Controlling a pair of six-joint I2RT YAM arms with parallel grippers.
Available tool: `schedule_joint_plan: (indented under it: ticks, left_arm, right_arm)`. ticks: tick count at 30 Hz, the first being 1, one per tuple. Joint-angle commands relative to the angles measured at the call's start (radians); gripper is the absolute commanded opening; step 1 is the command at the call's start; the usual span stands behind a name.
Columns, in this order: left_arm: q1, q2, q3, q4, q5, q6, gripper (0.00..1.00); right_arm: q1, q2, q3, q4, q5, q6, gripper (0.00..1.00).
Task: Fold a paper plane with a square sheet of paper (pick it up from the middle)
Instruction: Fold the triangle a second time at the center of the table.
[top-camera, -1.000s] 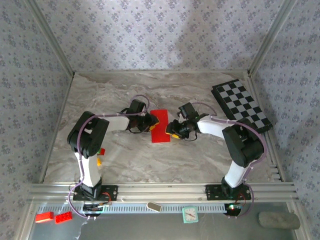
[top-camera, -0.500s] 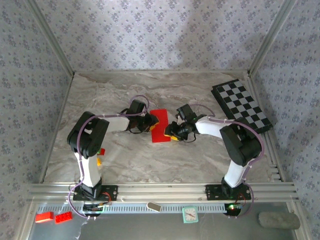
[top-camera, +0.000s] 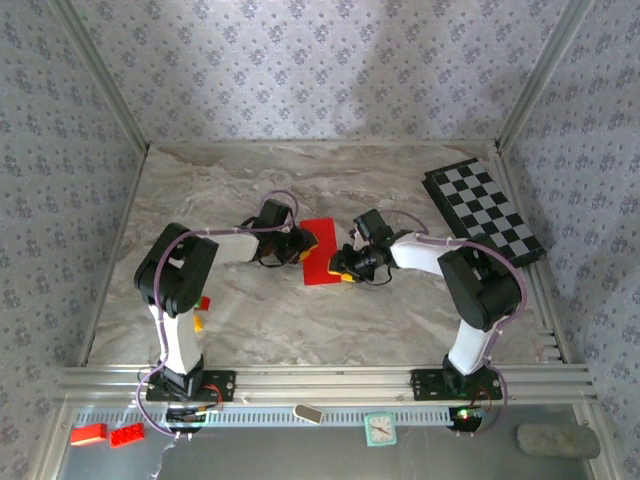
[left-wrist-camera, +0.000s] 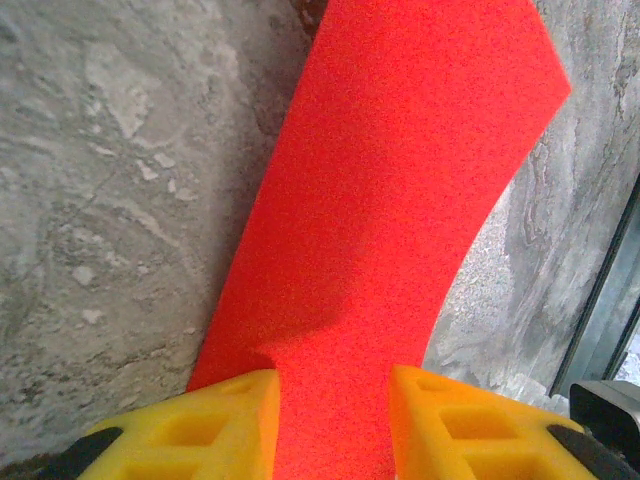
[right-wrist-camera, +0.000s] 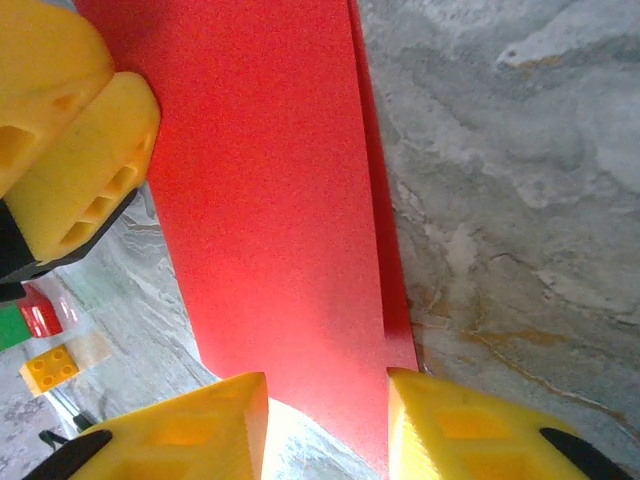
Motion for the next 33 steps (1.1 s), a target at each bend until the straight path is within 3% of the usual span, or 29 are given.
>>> schedule_joint_plan:
  ticks: [1, 9, 33]
  left_arm:
    - [0.0, 0.018, -0.027, -0.111, -0.041, -0.007, 0.35]
    - [0.0, 0.021, -0.022, -0.111, -0.035, -0.004, 0.35]
    - [0.001, 0.002, -0.021, -0.059, 0.014, -0.001, 0.35]
  right_arm:
    - [-0.013, -0.014, -0.025, 0.032, -0.039, 0.024, 0.35]
    - [-0.024, -0.009, -0.055, 0.128, -0.088, 0.082, 0.31]
    - [-0.05, -0.064, -0.109, 0.131, -0.071, 0.171, 0.04]
